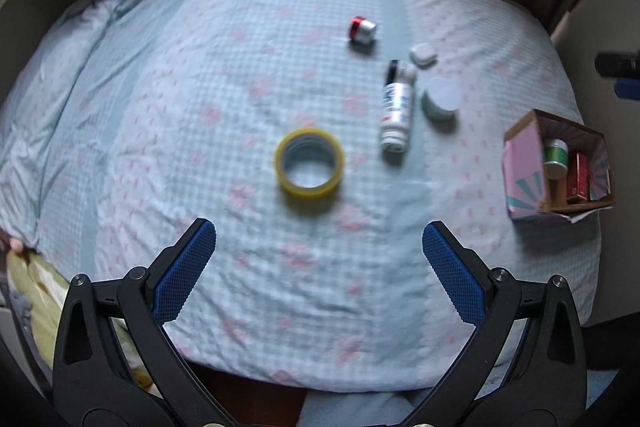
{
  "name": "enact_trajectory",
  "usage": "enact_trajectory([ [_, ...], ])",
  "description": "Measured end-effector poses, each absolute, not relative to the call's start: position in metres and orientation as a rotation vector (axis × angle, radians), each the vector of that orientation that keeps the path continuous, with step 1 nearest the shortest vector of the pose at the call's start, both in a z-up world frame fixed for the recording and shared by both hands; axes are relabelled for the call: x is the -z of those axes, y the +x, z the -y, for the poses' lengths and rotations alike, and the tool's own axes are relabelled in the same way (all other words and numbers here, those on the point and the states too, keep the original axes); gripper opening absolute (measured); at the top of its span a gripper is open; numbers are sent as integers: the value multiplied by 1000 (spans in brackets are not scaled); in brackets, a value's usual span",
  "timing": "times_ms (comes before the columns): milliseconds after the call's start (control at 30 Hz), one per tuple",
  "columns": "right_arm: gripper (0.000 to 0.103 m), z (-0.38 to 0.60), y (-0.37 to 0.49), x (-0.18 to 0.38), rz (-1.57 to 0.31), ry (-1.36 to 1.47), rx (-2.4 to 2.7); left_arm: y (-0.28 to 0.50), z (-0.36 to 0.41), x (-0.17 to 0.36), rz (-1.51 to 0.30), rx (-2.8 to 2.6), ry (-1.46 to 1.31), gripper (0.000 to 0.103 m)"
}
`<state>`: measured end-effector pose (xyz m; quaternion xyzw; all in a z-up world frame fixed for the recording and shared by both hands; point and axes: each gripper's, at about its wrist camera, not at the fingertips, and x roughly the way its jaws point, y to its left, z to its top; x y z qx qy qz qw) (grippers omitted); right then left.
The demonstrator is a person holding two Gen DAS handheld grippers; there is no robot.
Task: Organize rigid objects
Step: 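Move both tools back over the remaining objects, then grasp the yellow tape roll with the left tool while the right tool grasps the black-capped bottle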
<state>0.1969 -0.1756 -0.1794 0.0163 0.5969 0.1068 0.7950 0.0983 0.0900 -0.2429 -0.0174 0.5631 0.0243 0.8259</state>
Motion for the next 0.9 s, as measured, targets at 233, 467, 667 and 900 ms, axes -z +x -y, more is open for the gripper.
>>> enact_trajectory([
  [233, 103, 112, 243, 213, -1323, 16, -238, 112, -129, 303, -1243, -44, -10, 103],
  [467, 103, 78, 300, 280, -1384, 11, -209, 140, -132, 385, -1275, 4, 67, 103],
  [667, 103, 72, 342, 343, -1480, 19, -151, 172, -123, 443, -1334, 21, 78, 103],
  [900, 103, 70, 373, 387, -1529, 6, -120, 199, -111, 469, -1333, 33, 58, 103],
])
